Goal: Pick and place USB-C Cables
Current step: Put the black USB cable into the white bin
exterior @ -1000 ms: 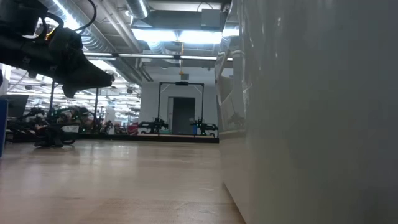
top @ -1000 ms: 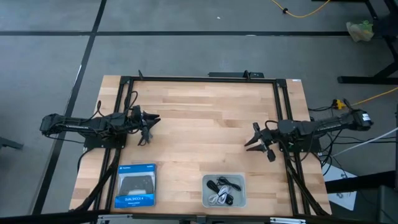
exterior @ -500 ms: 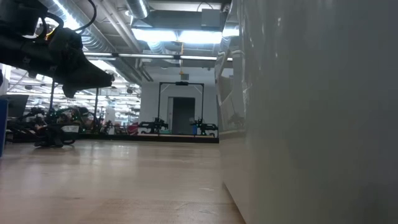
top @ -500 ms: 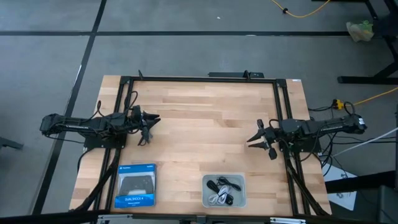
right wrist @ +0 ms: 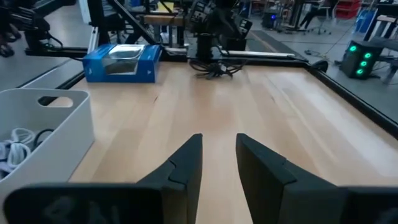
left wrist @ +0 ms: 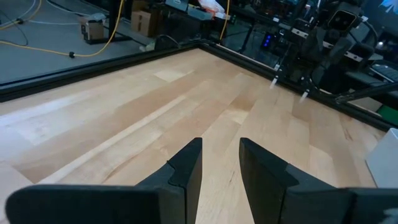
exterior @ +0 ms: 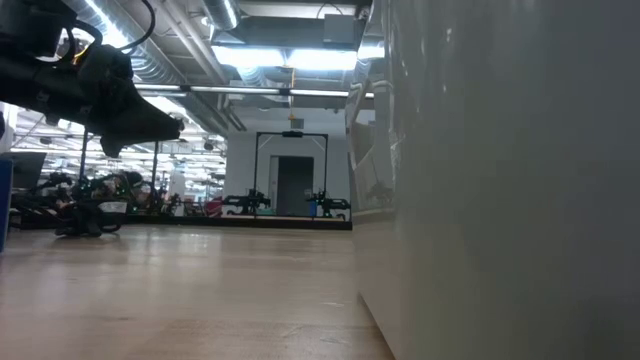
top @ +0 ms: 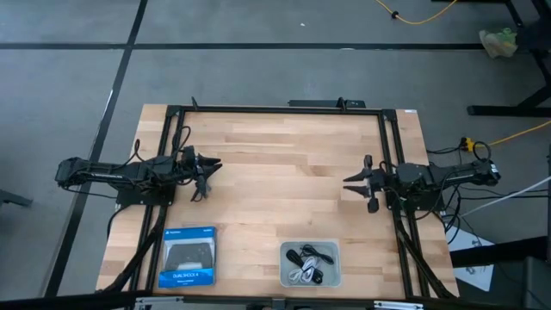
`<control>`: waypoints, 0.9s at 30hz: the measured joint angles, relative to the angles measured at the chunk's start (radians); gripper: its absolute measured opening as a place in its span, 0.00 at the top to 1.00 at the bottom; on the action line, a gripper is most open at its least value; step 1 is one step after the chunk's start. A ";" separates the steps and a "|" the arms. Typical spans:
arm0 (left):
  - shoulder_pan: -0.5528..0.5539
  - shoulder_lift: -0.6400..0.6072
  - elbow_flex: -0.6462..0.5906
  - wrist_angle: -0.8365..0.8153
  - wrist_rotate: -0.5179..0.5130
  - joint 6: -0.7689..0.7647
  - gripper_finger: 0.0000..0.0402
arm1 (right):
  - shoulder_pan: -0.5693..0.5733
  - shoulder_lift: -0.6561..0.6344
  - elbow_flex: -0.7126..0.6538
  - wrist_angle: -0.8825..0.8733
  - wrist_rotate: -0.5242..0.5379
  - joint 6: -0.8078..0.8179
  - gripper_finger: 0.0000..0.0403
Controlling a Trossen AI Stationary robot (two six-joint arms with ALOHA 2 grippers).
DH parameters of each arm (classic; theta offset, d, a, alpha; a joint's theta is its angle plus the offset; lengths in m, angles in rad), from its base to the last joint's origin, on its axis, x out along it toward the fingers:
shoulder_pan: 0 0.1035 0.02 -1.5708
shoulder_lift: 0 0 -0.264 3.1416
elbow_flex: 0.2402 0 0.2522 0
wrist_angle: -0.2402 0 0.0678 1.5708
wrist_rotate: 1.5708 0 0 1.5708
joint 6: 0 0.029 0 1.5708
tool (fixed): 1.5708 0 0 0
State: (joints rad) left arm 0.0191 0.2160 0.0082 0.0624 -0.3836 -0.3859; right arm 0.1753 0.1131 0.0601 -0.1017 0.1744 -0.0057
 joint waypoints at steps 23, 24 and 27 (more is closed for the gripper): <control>0.000 0.000 0.000 0.005 -0.002 -0.085 0.75 | 0.000 0.002 -0.053 0.144 -0.079 -0.058 0.75; 0.000 0.000 0.000 0.005 -0.002 -0.097 0.75 | 0.000 0.002 -0.053 0.138 -0.112 -0.063 0.75; 0.000 0.000 0.000 0.005 -0.002 -0.102 0.75 | 0.000 0.002 -0.053 0.127 -0.178 -0.069 0.75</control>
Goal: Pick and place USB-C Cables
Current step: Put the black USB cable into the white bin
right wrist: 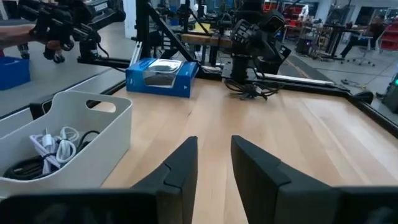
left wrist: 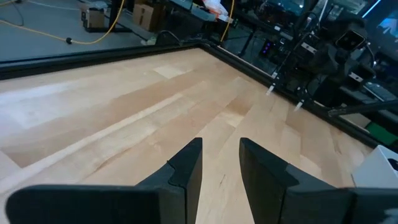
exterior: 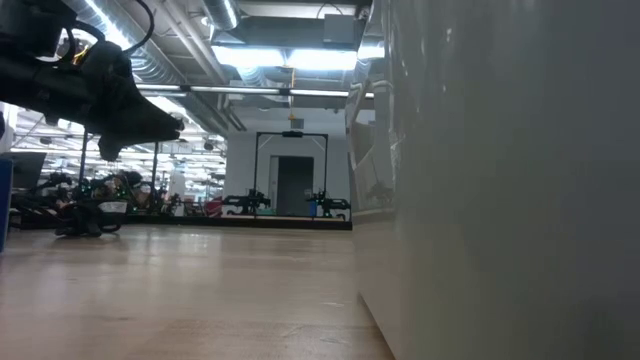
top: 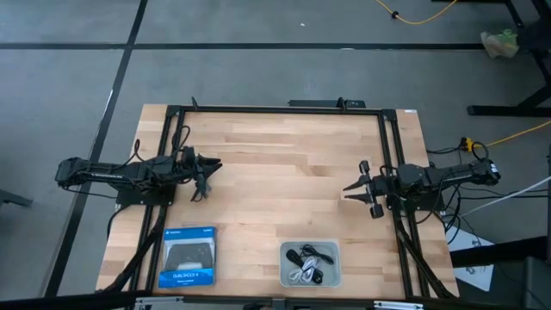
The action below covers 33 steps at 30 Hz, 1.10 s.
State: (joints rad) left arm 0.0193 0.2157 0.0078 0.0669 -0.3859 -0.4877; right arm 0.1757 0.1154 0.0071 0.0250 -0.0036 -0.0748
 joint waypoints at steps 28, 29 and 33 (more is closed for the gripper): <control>0.000 0.068 0.268 -0.227 0.022 0.180 0.75 | 0.000 0.000 0.000 0.000 0.002 0.017 0.75; 0.000 0.099 0.313 -0.324 0.016 0.171 0.75 | 0.000 0.000 0.000 0.000 0.002 0.017 0.75; 0.000 0.249 0.500 -0.682 -0.086 0.045 0.75 | 0.000 0.000 0.000 0.000 0.002 0.018 0.75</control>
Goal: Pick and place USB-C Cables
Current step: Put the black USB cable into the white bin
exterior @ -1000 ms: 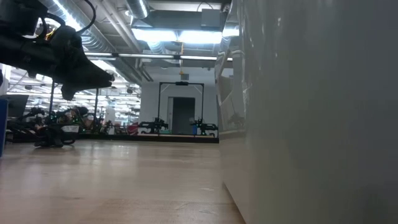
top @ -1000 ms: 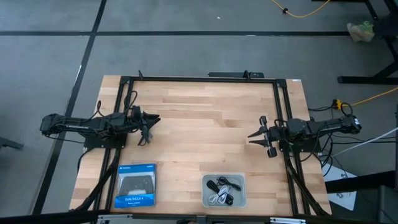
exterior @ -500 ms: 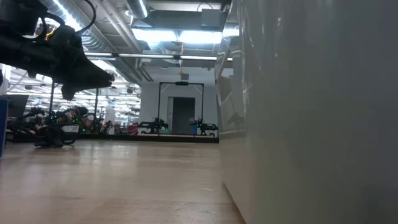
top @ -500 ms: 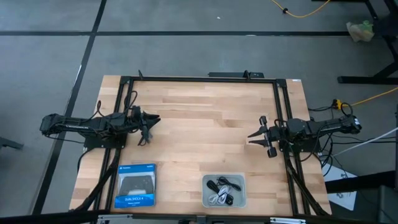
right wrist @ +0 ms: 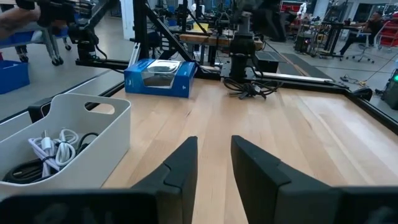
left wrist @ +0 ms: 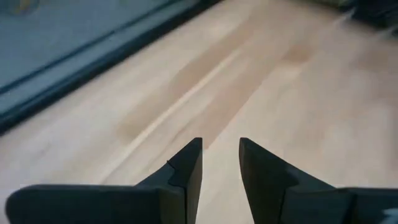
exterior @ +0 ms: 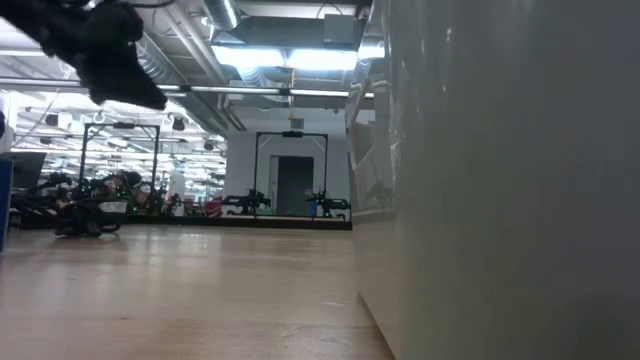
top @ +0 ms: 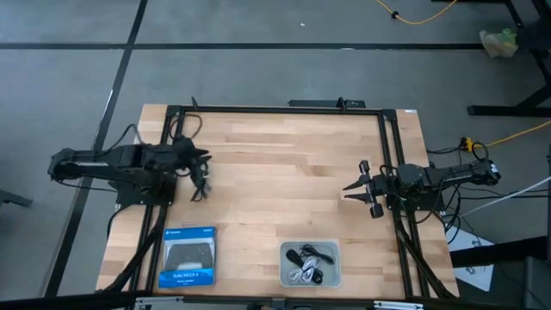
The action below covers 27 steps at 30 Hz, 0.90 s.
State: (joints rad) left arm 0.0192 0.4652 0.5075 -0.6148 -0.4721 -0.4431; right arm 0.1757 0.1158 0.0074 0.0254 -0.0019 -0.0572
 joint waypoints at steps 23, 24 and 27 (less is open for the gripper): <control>0.001 0.608 0.248 -0.366 0.172 -0.450 0.75 | 0.000 0.000 0.000 0.000 0.001 0.000 0.75; 0.003 0.608 0.252 -0.365 0.172 -0.462 0.75 | 0.000 0.000 0.000 0.000 0.001 -0.001 0.75; 0.016 0.605 0.271 -0.368 0.182 -0.488 0.75 | 0.000 0.000 0.000 0.000 0.000 -0.001 0.75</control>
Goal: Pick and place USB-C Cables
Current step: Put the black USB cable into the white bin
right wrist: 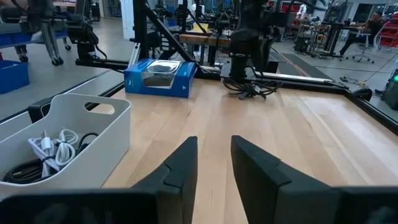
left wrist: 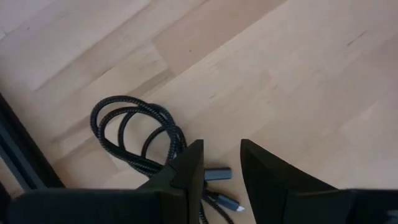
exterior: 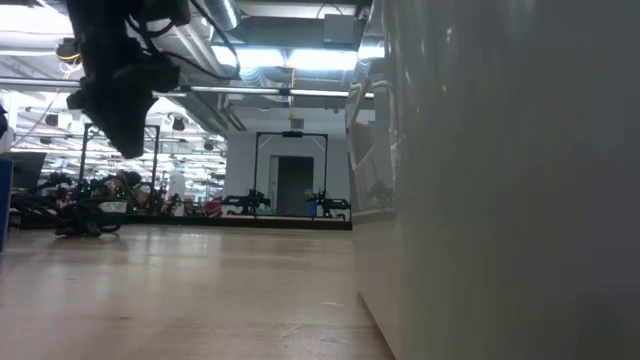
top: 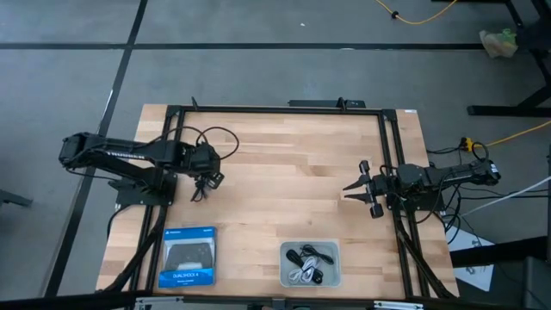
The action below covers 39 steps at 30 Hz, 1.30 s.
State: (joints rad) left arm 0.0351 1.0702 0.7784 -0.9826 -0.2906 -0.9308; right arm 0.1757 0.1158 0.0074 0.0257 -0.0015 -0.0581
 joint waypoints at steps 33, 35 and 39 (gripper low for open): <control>0.123 0.014 -0.106 -0.007 0.060 -0.213 0.61 | 0.000 0.000 0.000 0.000 0.000 -0.003 0.75; 0.123 0.035 -0.106 -0.008 0.093 -0.216 0.61 | 0.000 0.000 0.000 0.000 0.000 -0.003 0.75; 0.110 0.104 -0.106 -0.004 0.101 -0.219 0.61 | 0.000 0.000 0.000 0.000 0.000 -0.003 0.75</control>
State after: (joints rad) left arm 0.1455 1.1745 0.6720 -0.9863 -0.1898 -1.1496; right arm 0.1757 0.1158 0.0078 0.0257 -0.0013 -0.0608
